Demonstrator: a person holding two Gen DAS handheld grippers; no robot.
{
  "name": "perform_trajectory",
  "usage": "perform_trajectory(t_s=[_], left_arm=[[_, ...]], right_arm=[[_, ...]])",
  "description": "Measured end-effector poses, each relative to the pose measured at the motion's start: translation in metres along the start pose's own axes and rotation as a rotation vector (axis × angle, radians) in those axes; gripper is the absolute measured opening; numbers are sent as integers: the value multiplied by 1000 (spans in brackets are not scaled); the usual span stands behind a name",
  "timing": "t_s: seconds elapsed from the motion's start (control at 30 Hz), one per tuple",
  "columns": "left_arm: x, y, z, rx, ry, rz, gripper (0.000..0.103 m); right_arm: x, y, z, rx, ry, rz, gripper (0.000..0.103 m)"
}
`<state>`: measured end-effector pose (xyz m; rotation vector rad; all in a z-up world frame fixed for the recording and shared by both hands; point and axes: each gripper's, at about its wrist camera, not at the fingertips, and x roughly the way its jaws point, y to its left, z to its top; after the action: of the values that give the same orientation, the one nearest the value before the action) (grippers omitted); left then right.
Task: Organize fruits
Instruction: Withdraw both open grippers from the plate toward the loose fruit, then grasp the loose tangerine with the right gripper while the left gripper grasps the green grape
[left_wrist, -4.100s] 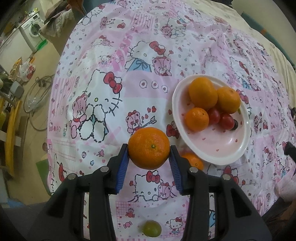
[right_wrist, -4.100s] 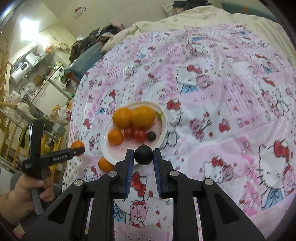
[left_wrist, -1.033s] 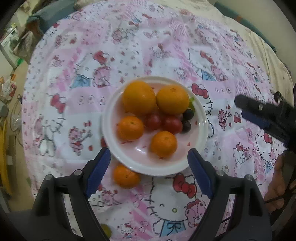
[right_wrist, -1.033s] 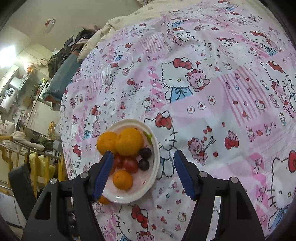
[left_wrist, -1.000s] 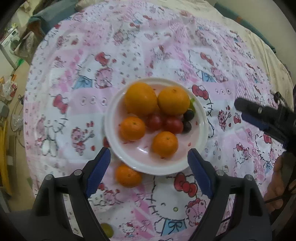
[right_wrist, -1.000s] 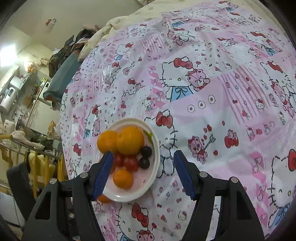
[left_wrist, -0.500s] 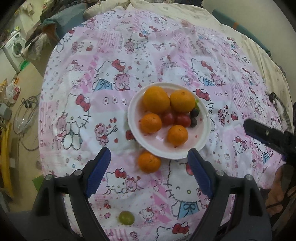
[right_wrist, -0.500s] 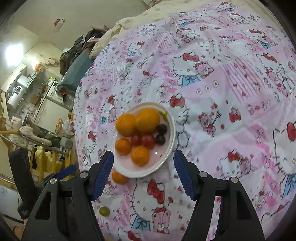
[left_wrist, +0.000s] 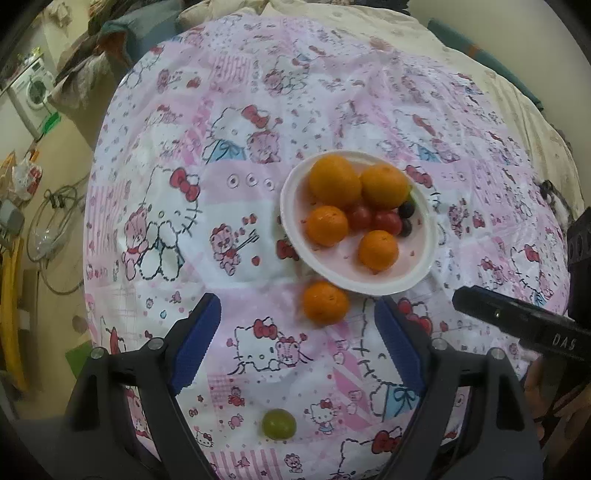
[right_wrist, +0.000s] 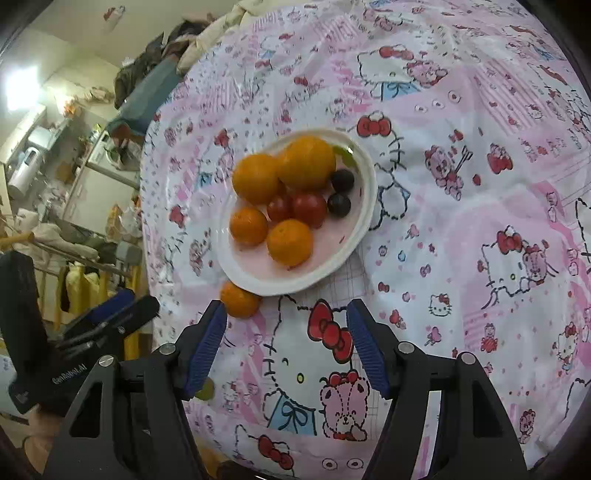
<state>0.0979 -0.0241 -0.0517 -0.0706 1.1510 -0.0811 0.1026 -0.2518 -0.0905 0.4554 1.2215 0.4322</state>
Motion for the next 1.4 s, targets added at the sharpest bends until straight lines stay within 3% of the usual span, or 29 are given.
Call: perform_trajectory(t_s=[0.17, 0.53, 0.73, 0.87, 1.0, 1.07, 1.23, 1.4], left_arm=[[10, 20, -2, -83, 46, 13, 83], [6, 66, -2, -234, 49, 32, 83], [10, 80, -4, -277, 66, 15, 83], [10, 87, -6, -312, 80, -12, 83], [8, 89, -4, -326, 82, -32, 83], [7, 87, -3, -317, 79, -34, 83], [8, 87, -4, -305, 83, -21, 83], [13, 87, -6, -311, 97, -18, 83]], right_arm=[[18, 4, -2, 4, 40, 4, 70], [65, 28, 4, 34, 148, 77, 70], [78, 32, 5, 54, 155, 86, 72], [93, 38, 4, 64, 207, 125, 71], [111, 50, 4, 20, 231, 74, 71], [118, 54, 4, -11, 235, 45, 67], [125, 59, 1, -98, 235, -26, 45], [120, 55, 2, -122, 229, 1, 44]])
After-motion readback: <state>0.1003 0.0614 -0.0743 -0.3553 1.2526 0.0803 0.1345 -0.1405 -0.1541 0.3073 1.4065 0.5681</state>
